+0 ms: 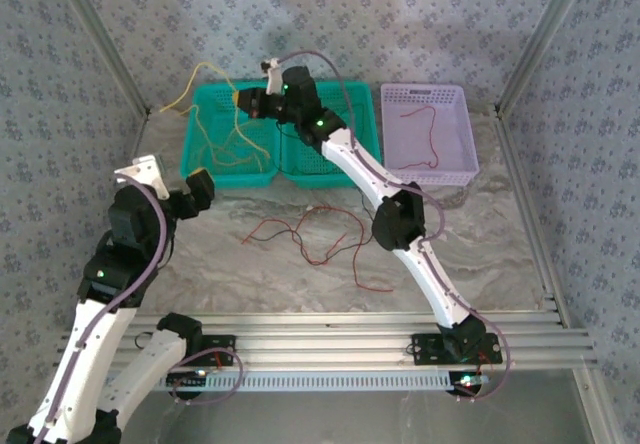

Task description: Untangle the cables

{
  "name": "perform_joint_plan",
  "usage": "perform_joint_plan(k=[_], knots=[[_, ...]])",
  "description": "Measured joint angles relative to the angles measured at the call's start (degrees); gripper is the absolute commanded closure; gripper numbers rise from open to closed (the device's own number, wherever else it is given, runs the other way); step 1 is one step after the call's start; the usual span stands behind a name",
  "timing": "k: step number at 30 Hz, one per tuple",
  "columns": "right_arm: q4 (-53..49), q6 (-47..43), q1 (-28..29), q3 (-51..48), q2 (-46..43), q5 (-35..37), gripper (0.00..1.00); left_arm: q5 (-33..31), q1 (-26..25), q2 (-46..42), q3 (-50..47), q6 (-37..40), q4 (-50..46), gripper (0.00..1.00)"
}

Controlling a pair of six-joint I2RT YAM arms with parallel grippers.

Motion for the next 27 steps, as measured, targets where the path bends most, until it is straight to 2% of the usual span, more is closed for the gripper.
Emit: perform_joint_plan(k=[8, 12, 17, 19, 22, 27], knots=[[-1.88, 0.00, -0.02, 0.04, 6.88, 0.66, 1.00, -0.85, 0.39, 1.40, -1.38, 0.09, -0.28, 0.00], [-3.72, 0.17, -0.09, 0.04, 7.21, 1.62, 0.83, -0.85, 0.74, 1.36, -1.38, 0.22, -0.26, 0.00], [-5.07, -0.50, -0.24, 0.04, 7.21, 2.73, 0.76, -0.83, 0.74, 1.73, -1.38, 0.24, -0.26, 0.00], [-5.99, -0.94, -0.31, 0.04, 7.19, 3.37, 0.69, -0.81, 0.74, 1.99, -1.38, 0.26, -0.26, 0.00], [-7.39, -1.31, -0.42, 0.04, 7.17, 4.50, 0.54, -0.79, 0.74, 2.16, -1.40, 0.48, -0.26, 0.00], [-8.59, -1.97, -0.50, -1.64, 5.68, 5.77, 0.42, -0.76, 0.74, 2.16, -1.40, 0.66, -0.26, 0.00]])
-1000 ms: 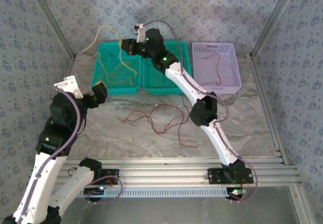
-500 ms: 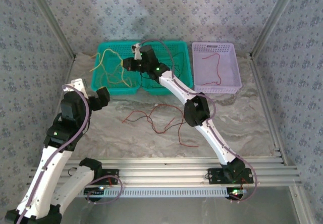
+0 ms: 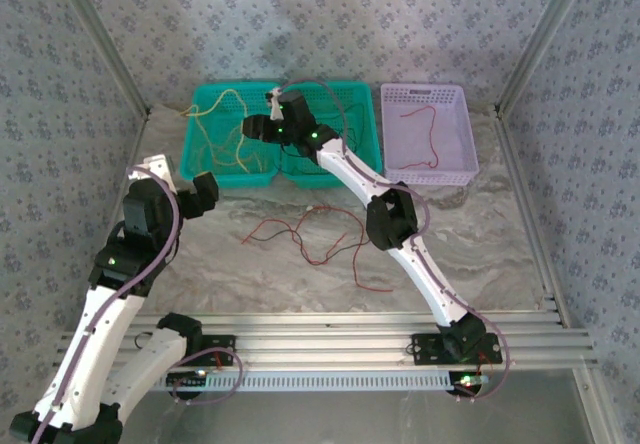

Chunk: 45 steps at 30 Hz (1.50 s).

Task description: Untangle the cables

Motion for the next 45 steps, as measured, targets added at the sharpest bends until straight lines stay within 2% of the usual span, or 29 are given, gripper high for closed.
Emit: perform_joint_plan(k=[10, 21, 25, 31, 34, 38, 45], knots=[[-5.81, -3.82, 0.20, -0.94, -5.38, 5.44, 0.33, 0.15, 0.00, 0.00, 0.00, 0.02, 0.00, 0.00], [-16.65, -7.41, 0.72, -0.92, -6.56, 13.46, 0.34, 0.59, 0.00, 0.31, 0.00, 0.02, 0.00, 0.00], [-17.53, -8.13, 0.46, -1.31, -6.73, 13.07, 0.34, 0.61, 0.00, 0.74, 0.00, 0.04, 0.00, 0.00], [-13.84, -11.78, 2.10, -8.52, -11.39, 6.21, 0.34, -0.59, 0.74, 0.61, 0.00, -0.55, -0.09, 0.00], [-11.50, -12.63, 3.72, -13.44, -15.30, 3.39, 0.34, -1.11, 2.80, 1.68, 0.02, -3.74, -1.38, 0.00], [-7.08, -14.58, 4.83, -25.73, -24.52, 1.49, 0.33, 0.09, 6.29, 4.94, 0.17, -10.67, -3.04, 0.00], [-2.49, -22.16, 4.68, -42.36, -41.22, 4.94, 0.32, 8.55, 18.53, 12.72, -3.98, -27.82, 0.90, 0.00]])
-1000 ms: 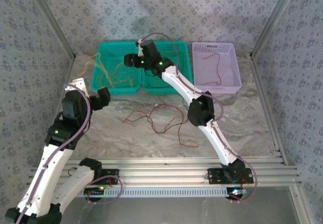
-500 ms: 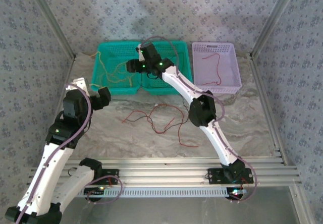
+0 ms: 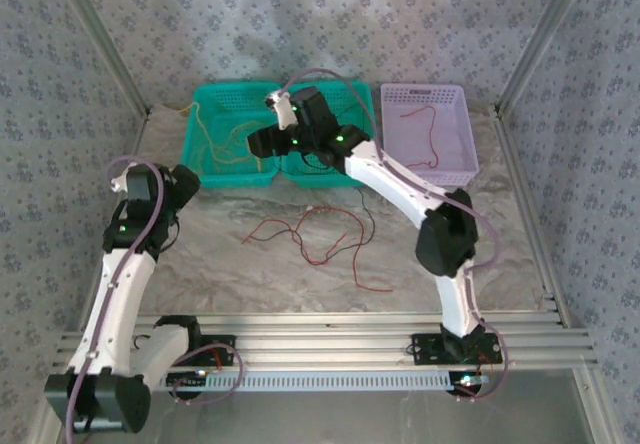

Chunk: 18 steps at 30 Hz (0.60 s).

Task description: Untangle the cables

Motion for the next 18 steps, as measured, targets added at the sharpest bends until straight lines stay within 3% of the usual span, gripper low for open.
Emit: perform_joint_plan(k=[7, 18], knots=[[3.85, -4.52, 0.50, -17.22, -16.02, 3.41, 0.31, 6.25, 10.19, 10.54, -0.66, -10.84, 5.60, 0.01], [5.73, -4.72, 2.34, -37.31, -32.65, 4.92, 0.31, 9.07, 17.29, 23.85, 5.92, -14.14, 11.67, 0.08]])
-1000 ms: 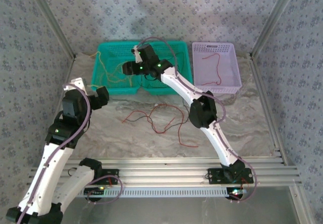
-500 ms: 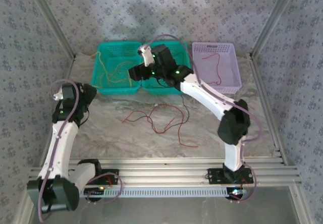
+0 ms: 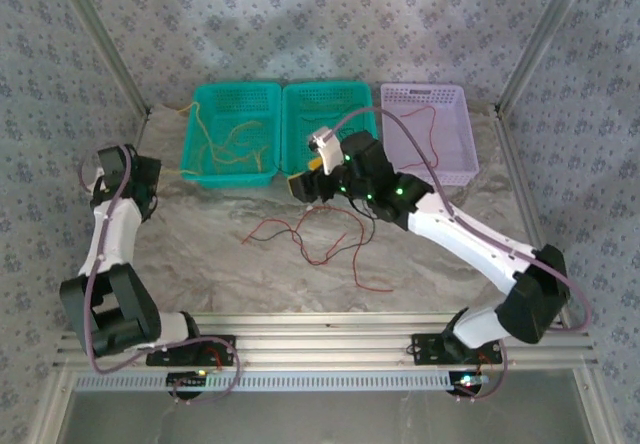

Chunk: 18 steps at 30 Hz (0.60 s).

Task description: Untangle the cables

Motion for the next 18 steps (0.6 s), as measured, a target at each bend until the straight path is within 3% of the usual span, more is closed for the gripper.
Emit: perform_joint_plan(k=[10, 18], knots=[[-0.33, -0.24, 0.28, -9.01, -11.13, 3.41, 0.30, 3.61, 0.81, 9.88, 6.58, -0.28, 3.28, 0.08], [-1.05, -0.61, 0.28, -11.28, -14.14, 4.24, 0.30, 7.69, 0.74, 16.48, 7.34, -1.84, 6.45, 0.18]])
